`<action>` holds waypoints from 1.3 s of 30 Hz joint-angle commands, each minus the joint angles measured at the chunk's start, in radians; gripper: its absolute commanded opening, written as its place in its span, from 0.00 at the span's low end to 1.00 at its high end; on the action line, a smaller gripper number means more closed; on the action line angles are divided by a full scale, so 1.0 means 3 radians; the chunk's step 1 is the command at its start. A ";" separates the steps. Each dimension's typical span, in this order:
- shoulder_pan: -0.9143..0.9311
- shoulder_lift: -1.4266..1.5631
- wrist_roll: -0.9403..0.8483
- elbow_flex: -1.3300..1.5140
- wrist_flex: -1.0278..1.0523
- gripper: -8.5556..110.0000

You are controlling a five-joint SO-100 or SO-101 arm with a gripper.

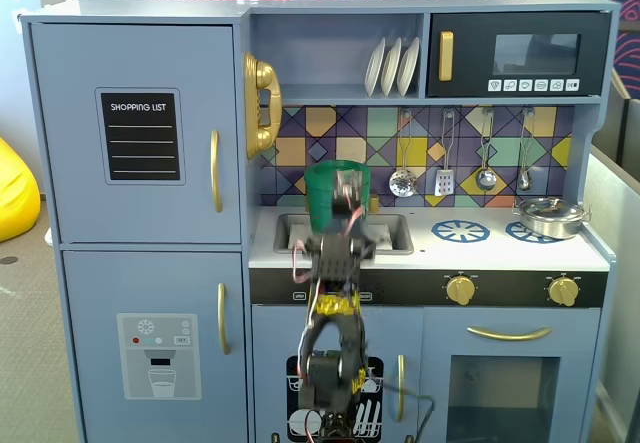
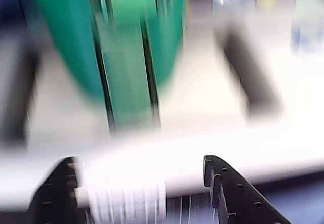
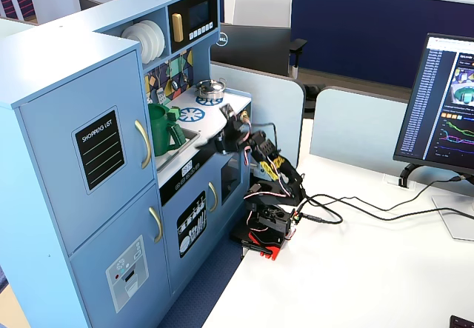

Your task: Pick up the lid from the counter and put it on the green recipient

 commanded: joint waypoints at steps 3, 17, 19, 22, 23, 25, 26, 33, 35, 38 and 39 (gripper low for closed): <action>-0.0118 0.0680 0.0107 0.1386 0.0414 0.08; -0.0588 0.0972 0.0317 0.2756 0.1253 0.09; -0.0624 0.0992 0.0358 0.2756 0.1432 0.09; -0.0568 0.1099 0.0389 0.2756 0.1672 0.09; -0.0578 0.1099 0.0353 0.2756 0.1764 0.09; -0.0557 0.1099 0.0445 0.2756 0.1810 0.09; -0.0552 0.1099 0.0542 0.2756 0.1795 0.09; -0.0506 0.1099 0.0225 0.2756 0.1836 0.09; -0.0506 0.1099 0.0225 0.2756 0.1836 0.09; -0.0506 0.1099 0.0225 0.2756 0.1836 0.09; -0.0506 0.1099 0.0225 0.2756 0.1836 0.09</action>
